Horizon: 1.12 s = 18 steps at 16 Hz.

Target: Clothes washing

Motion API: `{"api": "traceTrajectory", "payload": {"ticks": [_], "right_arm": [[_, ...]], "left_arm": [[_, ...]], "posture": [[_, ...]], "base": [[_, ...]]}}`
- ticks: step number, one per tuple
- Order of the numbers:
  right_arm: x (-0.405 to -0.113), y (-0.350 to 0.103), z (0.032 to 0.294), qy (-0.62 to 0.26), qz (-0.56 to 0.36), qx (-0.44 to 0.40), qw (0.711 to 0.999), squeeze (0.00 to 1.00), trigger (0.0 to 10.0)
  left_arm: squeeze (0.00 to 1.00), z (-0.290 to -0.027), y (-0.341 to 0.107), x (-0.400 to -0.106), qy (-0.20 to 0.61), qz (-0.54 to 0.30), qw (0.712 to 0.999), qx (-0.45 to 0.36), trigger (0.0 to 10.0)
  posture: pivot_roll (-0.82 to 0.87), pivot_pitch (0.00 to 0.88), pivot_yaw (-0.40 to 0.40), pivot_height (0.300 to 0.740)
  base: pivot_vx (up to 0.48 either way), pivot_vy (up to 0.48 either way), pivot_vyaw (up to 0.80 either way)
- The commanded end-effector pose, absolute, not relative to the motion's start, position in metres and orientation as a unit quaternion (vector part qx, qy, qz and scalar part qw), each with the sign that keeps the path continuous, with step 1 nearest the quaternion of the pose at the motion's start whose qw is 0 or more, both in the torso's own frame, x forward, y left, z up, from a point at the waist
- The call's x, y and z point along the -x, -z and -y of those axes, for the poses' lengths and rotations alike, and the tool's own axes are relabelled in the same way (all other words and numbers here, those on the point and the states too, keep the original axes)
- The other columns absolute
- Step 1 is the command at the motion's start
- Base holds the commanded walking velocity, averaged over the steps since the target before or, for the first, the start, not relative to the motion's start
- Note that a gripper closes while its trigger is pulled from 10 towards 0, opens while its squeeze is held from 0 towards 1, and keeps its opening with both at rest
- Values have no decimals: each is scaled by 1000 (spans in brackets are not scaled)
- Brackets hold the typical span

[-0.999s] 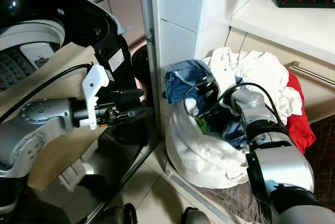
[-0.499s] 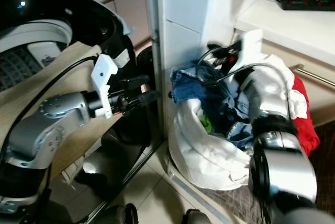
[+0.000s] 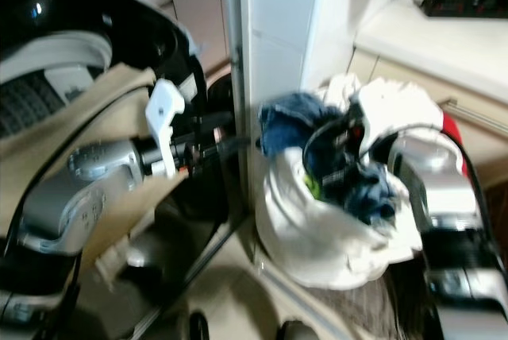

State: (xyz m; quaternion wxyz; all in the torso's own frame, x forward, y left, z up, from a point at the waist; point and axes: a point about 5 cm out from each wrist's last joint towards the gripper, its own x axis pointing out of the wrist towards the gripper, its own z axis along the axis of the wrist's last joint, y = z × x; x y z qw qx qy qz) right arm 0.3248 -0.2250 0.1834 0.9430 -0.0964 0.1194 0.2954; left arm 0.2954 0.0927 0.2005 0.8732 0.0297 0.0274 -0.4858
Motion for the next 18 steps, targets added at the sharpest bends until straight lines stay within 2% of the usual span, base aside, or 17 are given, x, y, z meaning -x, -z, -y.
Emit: {"api": "traceTrajectory", "payload": {"ticks": [1, 3, 6, 12, 14, 15, 18], "right_arm": [[-321, -192, 224, -285, -124, 90, 946, 1000, 10000], [-314, -191, 226, -275, -166, 85, 943, 1000, 10000], [-310, -186, 229, -264, -203, 102, 937, 1000, 10000], [-303, -179, 239, -247, -250, 149, 924, 1000, 10000], [-302, -176, 249, -220, -258, 155, 928, 1000, 10000], [-302, -174, 253, -213, -267, 151, 928, 0, 10000], [-297, -160, 261, -213, -293, 148, 920, 0, 10000]], "left_arm": [[0, -95, -199, -293, 488, -34, 871, -43, 10000], [0, -97, -193, -288, 508, -58, 857, -61, 10000], [0, -99, -190, -286, 514, -66, 853, -63, 10000], [0, -97, -187, -278, 537, -74, 838, -63, 10000], [0, -93, -188, -272, 560, -71, 823, -61, 10000], [0, -92, -187, -271, 564, -73, 820, -62, 10000], [0, -92, -186, -271, 564, -75, 820, -65, 10000]], "posture": [[-108, 53, 68, 740], [-108, 50, 70, 740], [-107, 46, 69, 740], [-108, 35, 64, 740], [-105, 34, 63, 740], [-107, 35, 66, 740], [-107, 35, 66, 740]], "base": [[0, 0, 0], [0, 0, 0], [0, 0, 0], [0, 0, 0], [0, 0, 0], [0, 0, 0], [0, 0, 0]]}}
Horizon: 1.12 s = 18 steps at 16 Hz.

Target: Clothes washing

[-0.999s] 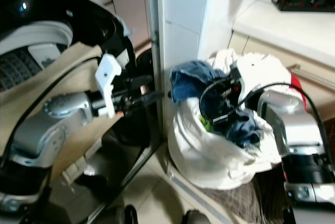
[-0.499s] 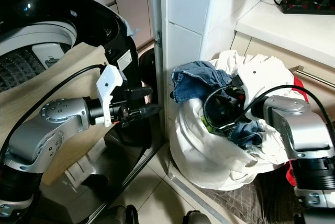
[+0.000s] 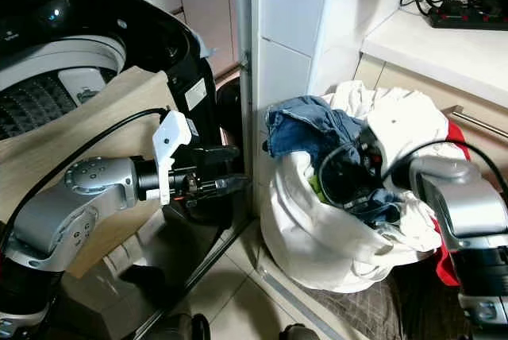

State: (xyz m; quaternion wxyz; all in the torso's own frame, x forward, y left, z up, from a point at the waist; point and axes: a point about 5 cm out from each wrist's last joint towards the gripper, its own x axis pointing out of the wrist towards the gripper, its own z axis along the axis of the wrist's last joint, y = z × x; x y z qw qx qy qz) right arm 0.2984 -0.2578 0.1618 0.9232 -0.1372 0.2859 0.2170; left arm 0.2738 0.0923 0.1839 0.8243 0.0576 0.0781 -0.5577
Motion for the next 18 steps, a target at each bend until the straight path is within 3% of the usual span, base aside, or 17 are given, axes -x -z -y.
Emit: {"api": "traceTrajectory", "payload": {"ticks": [1, 6, 7, 8, 9, 18], "right_arm": [[-295, -155, 264, -211, -303, 148, 918, 0, 10000], [-291, -126, 267, -213, -336, 123, 909, 0, 10000], [-291, -124, 267, -216, -335, 116, 910, 0, 4627], [-292, -124, 267, -219, -334, 111, 910, 0, 1882], [-292, -123, 267, -221, -333, 108, 910, 0, 0], [-292, -123, 270, -234, -336, 104, 906, 0, 0]], "left_arm": [[0, -92, -186, -271, 564, -75, 819, -66, 10000], [0, -93, -185, -270, 567, -81, 816, -71, 10000], [0, -93, -185, -270, 567, -82, 817, -72, 10000], [0, -94, -185, -270, 566, -82, 817, -72, 10000], [0, -94, -185, -270, 566, -83, 817, -73, 10000], [0, -94, -184, -269, 568, -86, 815, -74, 10000]], "posture": [[-107, 36, 71, 740], [-102, 39, 70, 740], [-101, 40, 70, 740], [-102, 40, 71, 740], [-102, 40, 71, 740], [-104, 41, 67, 740]], "base": [[0, 0, 0], [0, 0, 0], [0, 0, 0], [0, 0, 0], [0, 0, 0], [0, 0, 0]]}}
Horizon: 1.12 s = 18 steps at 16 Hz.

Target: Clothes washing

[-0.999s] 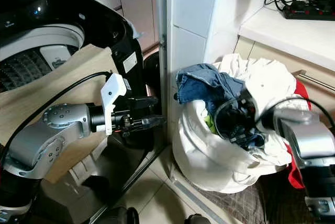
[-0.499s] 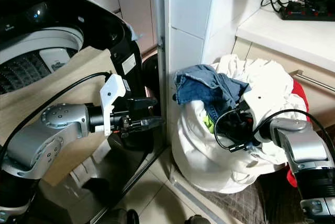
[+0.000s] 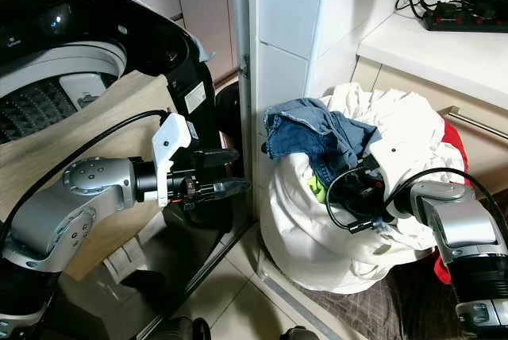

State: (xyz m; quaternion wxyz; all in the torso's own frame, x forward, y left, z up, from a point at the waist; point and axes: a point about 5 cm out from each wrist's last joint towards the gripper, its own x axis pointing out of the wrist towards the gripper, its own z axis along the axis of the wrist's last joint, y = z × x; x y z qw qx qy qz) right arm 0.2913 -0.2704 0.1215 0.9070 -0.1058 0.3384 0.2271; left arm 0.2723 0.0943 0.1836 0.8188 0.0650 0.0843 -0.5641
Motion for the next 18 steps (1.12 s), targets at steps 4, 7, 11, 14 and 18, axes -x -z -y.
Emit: {"api": "traceTrajectory", "payload": {"ticks": [4, 7, 11, 14, 18], "right_arm": [[-293, -127, 271, -233, -318, 85, 915, 0, 0], [-295, -136, 272, -230, -293, 62, 926, 0, 0], [-305, -193, 257, -275, -135, -78, 949, 0, 0], [-301, -236, 242, -335, -37, -135, 932, 0, 0], [-299, -255, 241, -333, -19, -100, 937, 0, 0]], "left_arm": [[0, -94, -183, -271, 565, -85, 817, -76, 10000], [0, -94, -184, -272, 562, -83, 820, -76, 10000], [0, -90, -196, -287, 515, -35, 855, -57, 10000], [0, -84, -202, -292, 501, -10, 864, -44, 10000], [0, -82, -201, -291, 503, -9, 863, -42, 10000]], "posture": [[-107, 42, 67, 740], [-109, 43, 68, 740], [-123, 47, 70, 740], [-131, 46, 69, 740], [-140, 42, 67, 740]], "base": [[0, 0, 0], [0, 0, 0], [0, 0, 0], [0, 0, 0], [0, 0, 0]]}}
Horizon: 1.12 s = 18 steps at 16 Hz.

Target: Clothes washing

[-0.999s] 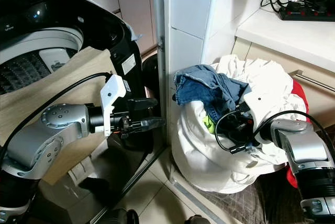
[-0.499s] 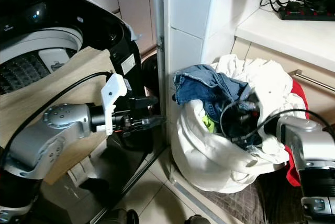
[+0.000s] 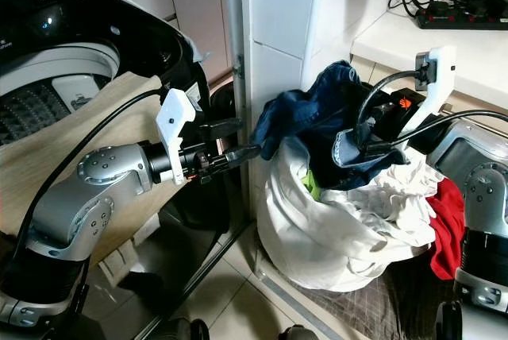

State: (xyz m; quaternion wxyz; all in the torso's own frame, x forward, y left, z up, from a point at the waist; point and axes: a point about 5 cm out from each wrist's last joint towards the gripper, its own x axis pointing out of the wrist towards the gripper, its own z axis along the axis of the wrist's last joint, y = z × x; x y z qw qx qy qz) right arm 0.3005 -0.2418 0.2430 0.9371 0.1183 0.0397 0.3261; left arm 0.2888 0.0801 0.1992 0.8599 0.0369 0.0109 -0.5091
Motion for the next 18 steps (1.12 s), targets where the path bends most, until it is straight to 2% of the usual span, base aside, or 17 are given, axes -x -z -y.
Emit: {"api": "traceTrajectory", "payload": {"ticks": [1, 2, 3, 4, 5, 6, 8, 9, 14, 15, 16, 18], "right_arm": [[-297, -273, 237, -347, 19, -121, 930, 0, 0], [-296, -279, 235, -356, 32, -129, 925, 0, 0], [-293, -288, 232, -370, 47, -143, 917, 0, 0], [-292, -289, 229, -377, 51, -147, 913, 0, 0], [-290, -290, 226, -386, 54, -156, 908, 0, 0], [-288, -291, 222, -399, 58, -164, 900, 0, 0], [-286, -291, 217, -410, 61, -172, 894, 0, 0], [-283, -292, 210, -422, 63, -185, 885, 0, 0], [-272, -292, 204, -447, 67, -196, 870, 0, 0], [-271, -291, 203, -446, 64, -197, 871, 0, 0], [-271, -290, 203, -445, 62, -197, 871, 0, 0], [-270, -290, 203, -444, 60, -198, 872, 0, 0]], "left_arm": [[0, -81, -204, -293, 495, 6, 868, -39, 10000], [0, -80, -208, -295, 487, 17, 873, -31, 10000], [0, -76, -220, -300, 473, 48, 880, 12, 10000], [561, -73, -228, -301, 472, 65, 878, 43, 10000], [1000, -68, -239, -301, 479, 89, 869, 85, 10000], [1000, -60, -243, -299, 498, 98, 857, 91, 10000], [1000, -52, -243, -299, 507, 100, 852, 83, 10000], [1000, -32, -238, -296, 531, 98, 839, 75, 10000], [1000, -13, -237, -297, 536, 117, 831, 89, 10000], [573, -10, -238, -297, 545, 122, 824, 98, 10000], [39, -8, -238, -294, 562, 124, 810, 110, 10000], [0, -5, -236, -293, 568, 126, 807, 101, 10000]], "posture": [[-140, 39, 64, 740], [-140, 39, 64, 740], [-141, 35, 59, 740], [-142, 33, 59, 740], [-143, 32, 57, 740], [-143, 30, 55, 740], [-144, 28, 54, 740], [-156, 23, 56, 740], [-163, 24, 55, 740], [-163, 24, 55, 740], [-162, 25, 55, 740], [-162, 26, 58, 740]], "base": [[0, 0, 0], [0, 0, 0], [0, 0, 0], [0, 0, 0], [0, 0, 0], [0, 0, 0], [0, 0, 0], [0, 0, 0], [0, 0, 0], [0, 0, 0], [0, 0, 0], [0, 0, 0]]}}
